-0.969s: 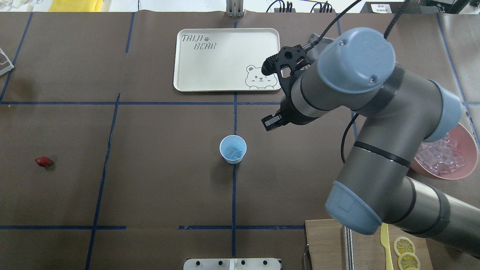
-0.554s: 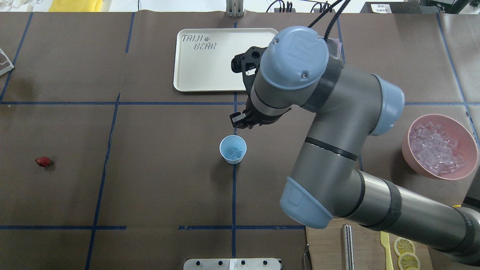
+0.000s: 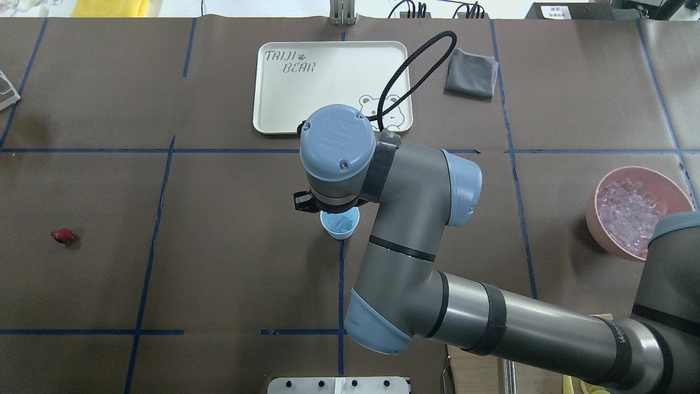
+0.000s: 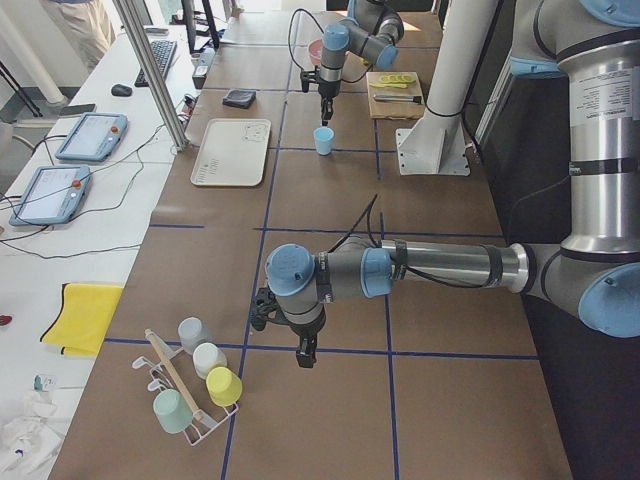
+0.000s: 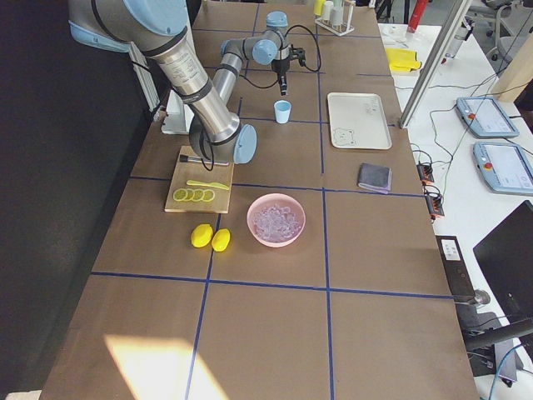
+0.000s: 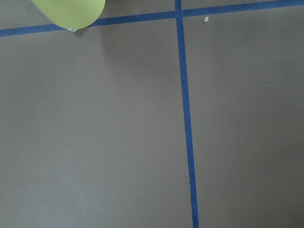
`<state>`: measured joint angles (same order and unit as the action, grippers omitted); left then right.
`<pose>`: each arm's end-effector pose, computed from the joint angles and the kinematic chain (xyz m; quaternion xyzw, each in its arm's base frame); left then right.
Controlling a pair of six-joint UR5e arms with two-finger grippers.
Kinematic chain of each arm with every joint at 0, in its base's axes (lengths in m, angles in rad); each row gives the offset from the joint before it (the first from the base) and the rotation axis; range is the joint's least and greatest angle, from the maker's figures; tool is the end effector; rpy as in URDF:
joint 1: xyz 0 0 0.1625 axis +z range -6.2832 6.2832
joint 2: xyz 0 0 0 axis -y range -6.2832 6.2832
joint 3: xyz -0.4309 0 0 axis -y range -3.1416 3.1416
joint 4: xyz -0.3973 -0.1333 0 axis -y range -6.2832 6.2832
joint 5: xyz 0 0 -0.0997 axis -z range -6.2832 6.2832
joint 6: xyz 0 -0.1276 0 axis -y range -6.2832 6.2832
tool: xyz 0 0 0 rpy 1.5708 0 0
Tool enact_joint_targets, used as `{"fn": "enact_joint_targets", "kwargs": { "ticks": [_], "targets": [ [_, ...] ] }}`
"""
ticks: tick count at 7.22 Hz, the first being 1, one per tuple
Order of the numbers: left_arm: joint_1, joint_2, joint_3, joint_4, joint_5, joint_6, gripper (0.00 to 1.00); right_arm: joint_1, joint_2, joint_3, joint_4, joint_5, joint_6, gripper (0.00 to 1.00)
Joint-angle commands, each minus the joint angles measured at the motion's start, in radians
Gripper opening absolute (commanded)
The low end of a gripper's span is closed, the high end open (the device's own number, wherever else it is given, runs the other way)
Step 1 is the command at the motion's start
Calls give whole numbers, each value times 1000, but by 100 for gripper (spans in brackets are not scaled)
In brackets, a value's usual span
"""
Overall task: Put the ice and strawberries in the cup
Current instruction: 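Carry the ice cube with the right gripper over the blue cup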
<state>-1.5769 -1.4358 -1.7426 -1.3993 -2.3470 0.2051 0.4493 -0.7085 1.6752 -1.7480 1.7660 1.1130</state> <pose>-0.0465 -0.4253 0.6785 -0.0221 0.3820 0.0664 0.9215 -0.5941 -0.4070 0.1333 0.0868 -0.3835 -0.0414 0.9185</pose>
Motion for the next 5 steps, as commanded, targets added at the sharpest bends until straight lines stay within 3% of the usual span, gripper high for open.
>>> {"fn": "enact_joint_targets", "kwargs": {
  "ticks": [1,2,3,5],
  "targets": [
    [0,0,0,-1,0,-1,100,-7,-6,-17,7,-16,4,0],
    [0,0,0,-3,0,-1,100,-7,-6,-15,7,-16,4,10],
    [0,0,0,-3,0,-1,100,-14,-6,-11,7,-23,8,99],
    [0,0,0,-3,0,-1,100,-14,-3,-14,7,-23,7,100]
  ]
}}
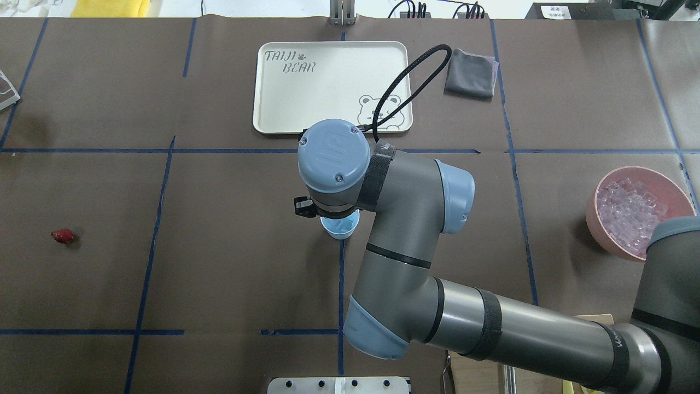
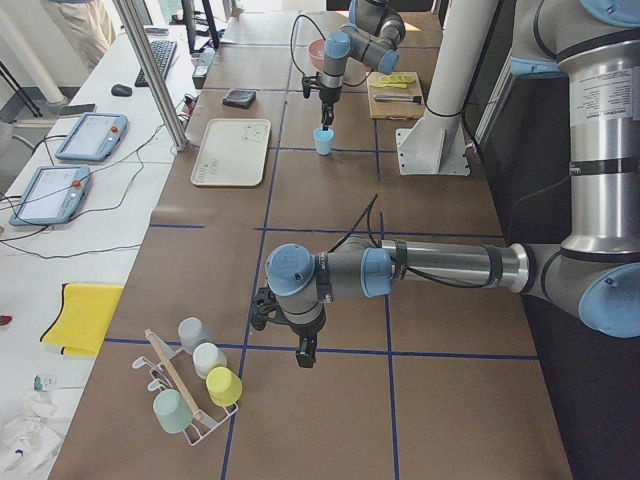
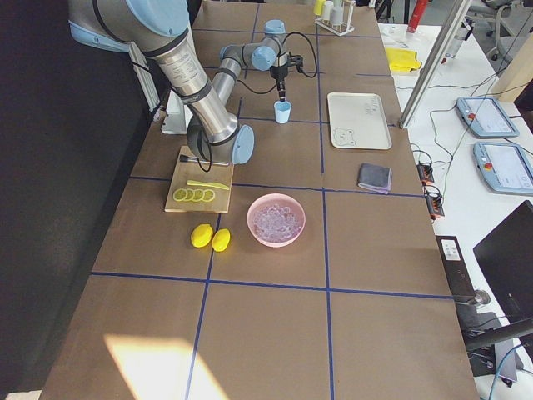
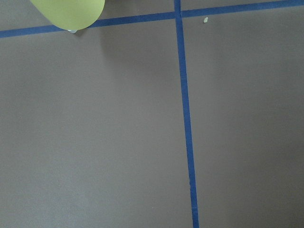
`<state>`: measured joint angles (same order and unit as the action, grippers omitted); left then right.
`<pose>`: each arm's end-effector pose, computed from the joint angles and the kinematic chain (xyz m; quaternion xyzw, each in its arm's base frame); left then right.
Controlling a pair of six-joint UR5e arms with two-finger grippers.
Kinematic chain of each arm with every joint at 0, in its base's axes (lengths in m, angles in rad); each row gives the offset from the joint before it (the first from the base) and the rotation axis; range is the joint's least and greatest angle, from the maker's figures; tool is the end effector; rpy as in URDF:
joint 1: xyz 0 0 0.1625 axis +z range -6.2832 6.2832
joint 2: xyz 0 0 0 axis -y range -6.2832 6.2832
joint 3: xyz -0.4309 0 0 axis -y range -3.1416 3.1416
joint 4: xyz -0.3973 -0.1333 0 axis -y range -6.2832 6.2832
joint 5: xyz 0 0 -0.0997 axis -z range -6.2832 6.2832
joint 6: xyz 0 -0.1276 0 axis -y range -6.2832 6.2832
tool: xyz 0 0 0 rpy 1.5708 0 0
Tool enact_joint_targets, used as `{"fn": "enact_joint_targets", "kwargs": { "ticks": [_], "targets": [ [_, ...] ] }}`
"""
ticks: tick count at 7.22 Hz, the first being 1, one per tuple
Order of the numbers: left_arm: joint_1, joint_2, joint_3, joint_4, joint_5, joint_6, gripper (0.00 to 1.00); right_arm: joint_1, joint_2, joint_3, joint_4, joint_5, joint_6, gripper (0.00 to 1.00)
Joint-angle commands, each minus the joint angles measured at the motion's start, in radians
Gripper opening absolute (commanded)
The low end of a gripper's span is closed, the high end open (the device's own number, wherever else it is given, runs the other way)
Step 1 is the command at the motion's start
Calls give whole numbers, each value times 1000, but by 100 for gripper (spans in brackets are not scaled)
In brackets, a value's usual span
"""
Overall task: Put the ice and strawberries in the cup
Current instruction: 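Lower the right gripper into the cup and release the ice cube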
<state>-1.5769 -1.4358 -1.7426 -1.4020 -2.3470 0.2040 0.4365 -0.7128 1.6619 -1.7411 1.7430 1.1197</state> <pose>-0.0465 -0.4256 0.6782 -0.0211 0.3819 0.0664 0.9216 -0.6023 -0.4040 0.1408 0.0906 -0.3757 -0.0394 0.9214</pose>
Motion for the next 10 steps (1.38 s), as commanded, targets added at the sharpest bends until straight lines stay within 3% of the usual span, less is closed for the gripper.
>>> {"fn": "enact_joint_targets", "kwargs": {
  "ticks": [1,3,5,10],
  "targets": [
    [0,0,-2,-2,0,0,100,-1,1,2,0,0,-1,100],
    [0,0,-2,-3,0,2,100,10,-17,42,-3,4,-11,100],
    [0,0,-2,-3,0,0,100,31,-127,157,-2,16,-20,100],
    [0,0,-2,-5,0,0,100,30,-117,151,-3,15,-18,100]
  ]
}}
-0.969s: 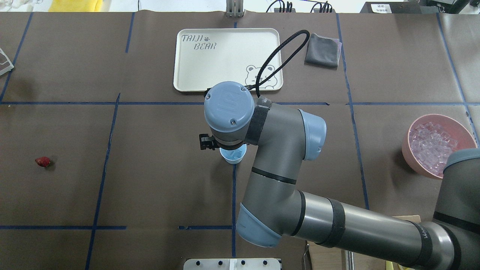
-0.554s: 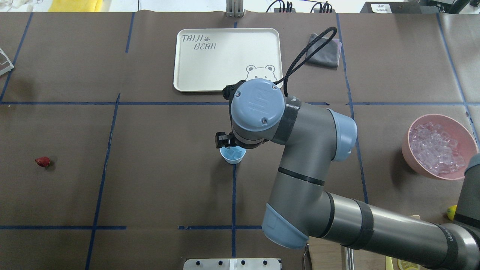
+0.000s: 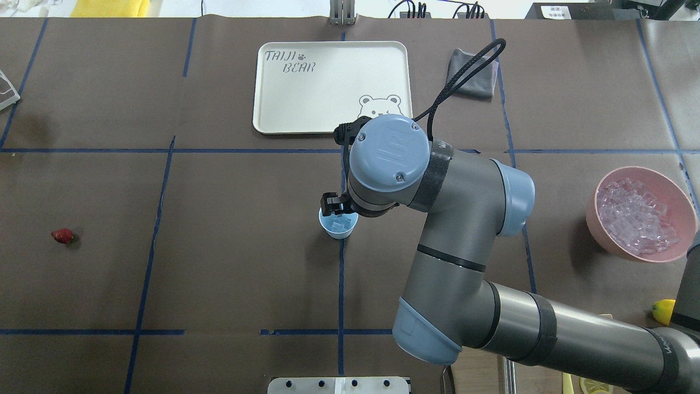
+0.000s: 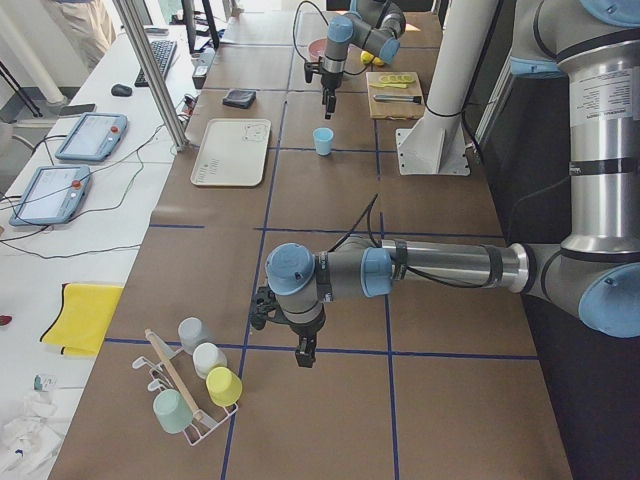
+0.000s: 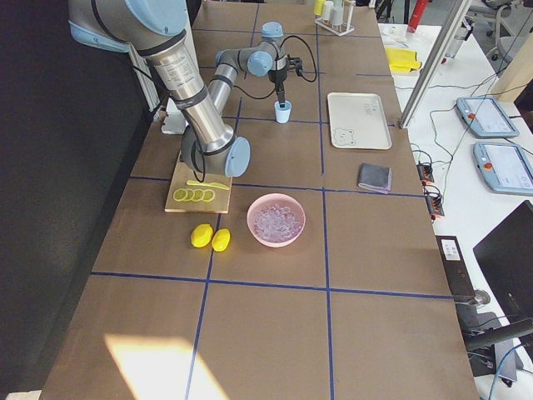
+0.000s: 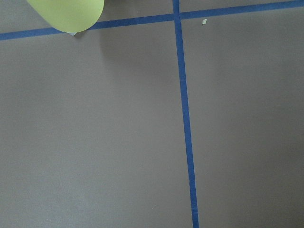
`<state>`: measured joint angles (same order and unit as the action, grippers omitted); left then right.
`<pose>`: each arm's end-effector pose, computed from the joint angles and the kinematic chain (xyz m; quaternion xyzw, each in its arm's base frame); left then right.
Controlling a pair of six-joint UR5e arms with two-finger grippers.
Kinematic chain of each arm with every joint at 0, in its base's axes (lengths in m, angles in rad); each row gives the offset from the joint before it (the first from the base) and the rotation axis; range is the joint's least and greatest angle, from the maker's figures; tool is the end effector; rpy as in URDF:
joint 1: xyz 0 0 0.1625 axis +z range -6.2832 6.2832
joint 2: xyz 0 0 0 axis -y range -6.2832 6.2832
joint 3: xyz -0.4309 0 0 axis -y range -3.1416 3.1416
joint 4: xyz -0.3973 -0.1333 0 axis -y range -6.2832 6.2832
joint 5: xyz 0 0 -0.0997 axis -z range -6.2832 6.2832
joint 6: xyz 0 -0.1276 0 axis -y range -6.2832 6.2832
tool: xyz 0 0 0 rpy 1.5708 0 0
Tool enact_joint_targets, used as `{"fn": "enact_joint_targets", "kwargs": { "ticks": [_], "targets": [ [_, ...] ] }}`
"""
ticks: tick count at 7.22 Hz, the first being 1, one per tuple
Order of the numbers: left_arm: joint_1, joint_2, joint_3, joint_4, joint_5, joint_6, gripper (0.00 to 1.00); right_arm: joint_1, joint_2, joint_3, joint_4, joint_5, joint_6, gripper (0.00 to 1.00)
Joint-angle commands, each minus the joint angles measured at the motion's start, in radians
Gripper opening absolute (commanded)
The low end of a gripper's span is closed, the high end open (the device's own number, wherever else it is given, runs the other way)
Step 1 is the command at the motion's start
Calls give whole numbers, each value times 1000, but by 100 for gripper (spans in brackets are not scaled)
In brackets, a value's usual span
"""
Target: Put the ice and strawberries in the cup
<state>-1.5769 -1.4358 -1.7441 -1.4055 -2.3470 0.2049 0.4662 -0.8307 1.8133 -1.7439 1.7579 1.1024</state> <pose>-0.0465 -0.4261 0.6772 -0.0186 0.3818 0.0678 0.9216 -0.5498 -0.3993 0.1645 0.1000 -0.3887 -0.0378 0.9151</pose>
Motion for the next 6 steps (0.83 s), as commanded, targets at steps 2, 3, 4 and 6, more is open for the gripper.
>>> {"fn": "enact_joint_targets", "kwargs": {
  "ticks": [2,3,4,6],
  "targets": [
    [2,-3,-2,-1,2,2,100,55,-1,0,-8,38,-51,100],
    [3,-14,-15,0,2,-1,100,134,-16,-2,-8,126,-120,100],
    [5,-23,-41,-6,2,-1,100,216,-34,-3,-28,190,-227,100],
    [5,-57,-40,-99,6,-7,100,409,-124,0,-65,326,-512,100]
  ]
}}
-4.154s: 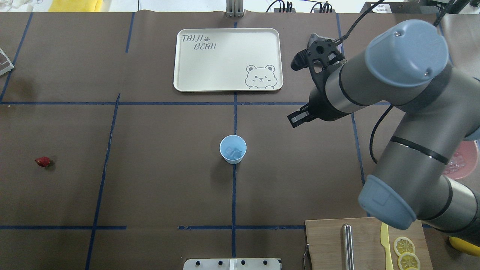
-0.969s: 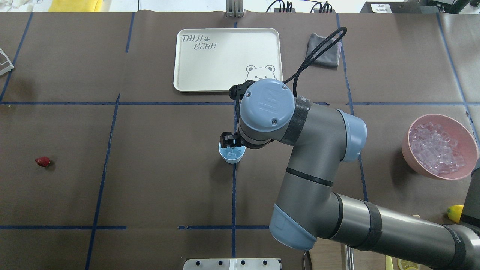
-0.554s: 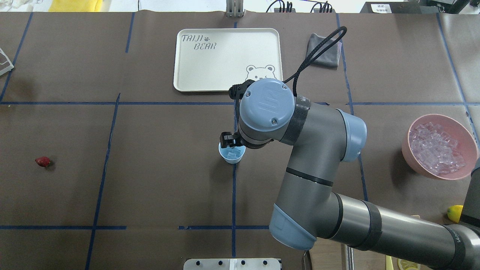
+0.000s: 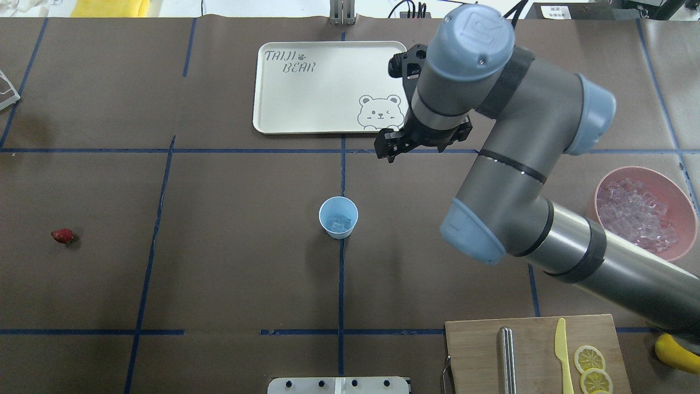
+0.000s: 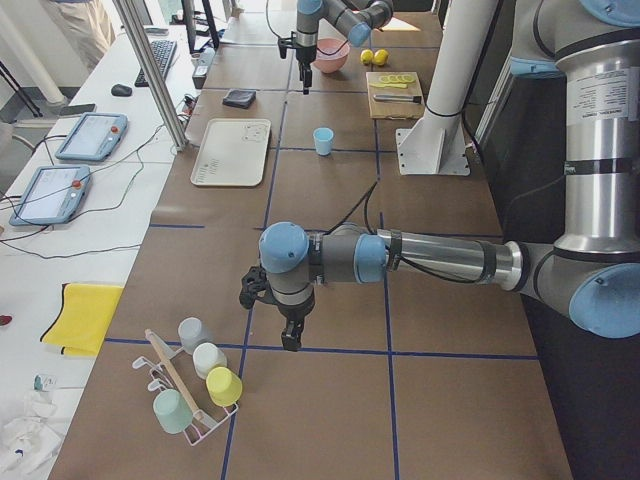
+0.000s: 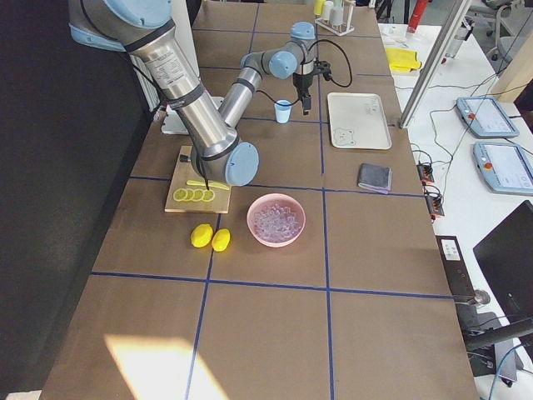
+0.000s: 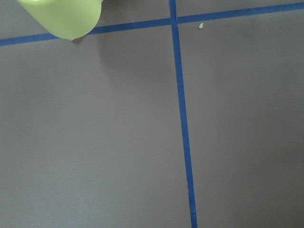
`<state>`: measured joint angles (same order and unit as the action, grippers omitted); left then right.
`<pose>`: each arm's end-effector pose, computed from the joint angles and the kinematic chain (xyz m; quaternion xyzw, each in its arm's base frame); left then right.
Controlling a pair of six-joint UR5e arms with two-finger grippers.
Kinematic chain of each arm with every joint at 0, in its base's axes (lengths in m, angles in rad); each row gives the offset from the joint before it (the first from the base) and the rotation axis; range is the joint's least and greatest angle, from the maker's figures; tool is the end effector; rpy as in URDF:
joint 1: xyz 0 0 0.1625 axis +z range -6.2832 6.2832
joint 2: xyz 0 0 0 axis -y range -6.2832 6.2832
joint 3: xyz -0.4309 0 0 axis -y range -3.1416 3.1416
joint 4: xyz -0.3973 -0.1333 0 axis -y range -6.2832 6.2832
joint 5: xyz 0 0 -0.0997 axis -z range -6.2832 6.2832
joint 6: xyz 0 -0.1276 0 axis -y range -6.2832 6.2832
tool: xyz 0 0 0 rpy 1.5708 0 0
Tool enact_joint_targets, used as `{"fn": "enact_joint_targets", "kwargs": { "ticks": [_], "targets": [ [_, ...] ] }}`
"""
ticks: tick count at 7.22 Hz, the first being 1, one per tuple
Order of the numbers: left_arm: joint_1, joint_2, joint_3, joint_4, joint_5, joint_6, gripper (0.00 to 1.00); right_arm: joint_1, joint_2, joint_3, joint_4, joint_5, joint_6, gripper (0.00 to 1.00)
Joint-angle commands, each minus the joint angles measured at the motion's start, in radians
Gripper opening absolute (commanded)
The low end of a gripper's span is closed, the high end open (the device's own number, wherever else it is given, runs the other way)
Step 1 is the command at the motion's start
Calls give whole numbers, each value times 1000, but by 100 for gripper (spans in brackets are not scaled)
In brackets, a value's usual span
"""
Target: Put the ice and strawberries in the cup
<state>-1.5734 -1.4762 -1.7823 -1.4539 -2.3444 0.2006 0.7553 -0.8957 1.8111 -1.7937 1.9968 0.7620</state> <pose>-0.0453 -0.4535 0.6364 0.0383 0.3753 0.0915 0.9216 -0.4270 -0.5127 0.2097 0.0927 -0.3755 -0.0963 0.9171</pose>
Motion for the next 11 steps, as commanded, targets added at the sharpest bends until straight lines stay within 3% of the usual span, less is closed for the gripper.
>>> {"fn": "enact_joint_targets", "kwargs": {
  "ticks": [1,3,6,9,11],
  "targets": [
    [1,-22,-2,-106,7,-7,100,215,-125,8,-15,130,-332,100],
    [4,-82,5,-118,-3,-7,100,394,-254,10,-15,224,-624,100],
    [24,-107,3,-117,-33,-56,100,646,-498,-4,-10,296,-1075,100],
    [117,-81,-63,-103,-44,-78,100,823,-739,-4,-4,324,-1092,100],
    [209,-70,-122,-115,-32,-321,100,825,-784,1,-3,326,-1090,100]
  ]
}}
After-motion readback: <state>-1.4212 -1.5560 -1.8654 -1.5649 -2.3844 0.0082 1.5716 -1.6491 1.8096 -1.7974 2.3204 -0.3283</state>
